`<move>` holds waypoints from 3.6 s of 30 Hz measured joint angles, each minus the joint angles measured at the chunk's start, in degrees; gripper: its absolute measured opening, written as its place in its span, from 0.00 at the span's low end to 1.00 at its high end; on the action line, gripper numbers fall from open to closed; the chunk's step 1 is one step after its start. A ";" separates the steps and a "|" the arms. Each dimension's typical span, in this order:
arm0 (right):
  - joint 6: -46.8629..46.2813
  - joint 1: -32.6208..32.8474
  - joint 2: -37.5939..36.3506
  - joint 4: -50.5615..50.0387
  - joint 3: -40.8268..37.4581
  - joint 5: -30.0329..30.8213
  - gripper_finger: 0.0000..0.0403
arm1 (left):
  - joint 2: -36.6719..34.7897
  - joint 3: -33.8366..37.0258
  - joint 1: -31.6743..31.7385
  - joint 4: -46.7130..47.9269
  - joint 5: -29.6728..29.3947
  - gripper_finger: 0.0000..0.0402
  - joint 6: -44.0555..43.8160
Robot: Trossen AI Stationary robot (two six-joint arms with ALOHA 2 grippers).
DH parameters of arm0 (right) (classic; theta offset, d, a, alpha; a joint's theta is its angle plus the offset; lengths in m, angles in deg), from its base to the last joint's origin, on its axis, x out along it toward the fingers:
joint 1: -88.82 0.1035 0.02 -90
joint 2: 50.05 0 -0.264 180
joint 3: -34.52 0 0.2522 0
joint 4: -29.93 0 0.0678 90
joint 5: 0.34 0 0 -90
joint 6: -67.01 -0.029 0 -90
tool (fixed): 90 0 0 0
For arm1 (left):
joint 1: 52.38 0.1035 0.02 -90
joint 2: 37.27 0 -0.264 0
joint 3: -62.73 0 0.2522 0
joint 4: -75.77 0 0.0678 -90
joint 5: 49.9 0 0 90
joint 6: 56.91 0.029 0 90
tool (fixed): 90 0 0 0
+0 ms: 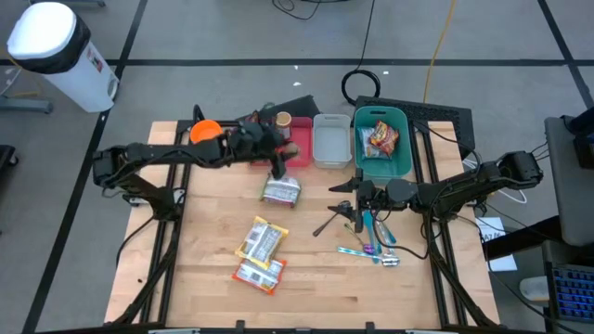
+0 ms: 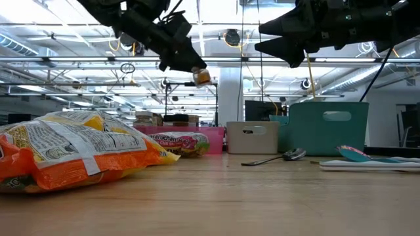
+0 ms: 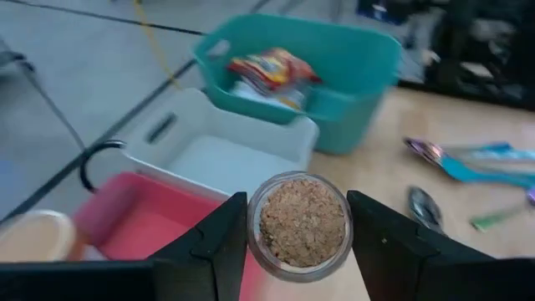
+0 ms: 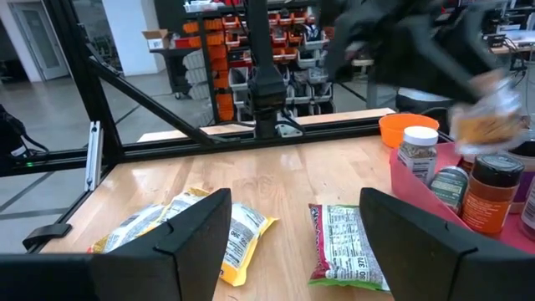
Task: Pick & Place Food Item
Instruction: Put the brown seasoning bottle into the red bin
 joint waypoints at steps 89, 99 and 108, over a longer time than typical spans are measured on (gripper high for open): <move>0.29 0.00 0.01 0.06 0.00 0.14 0.64 | 27.95 -15.80 7.08 3.68 -6.14 0.45 -12.46; 0.30 0.00 0.00 0.04 0.00 -0.02 0.64 | 29.13 -15.94 6.85 3.71 -8.63 0.47 -11.22; 0.31 0.00 -0.01 0.03 0.00 -0.02 0.64 | 29.04 -16.56 4.93 3.69 -13.18 0.45 -15.24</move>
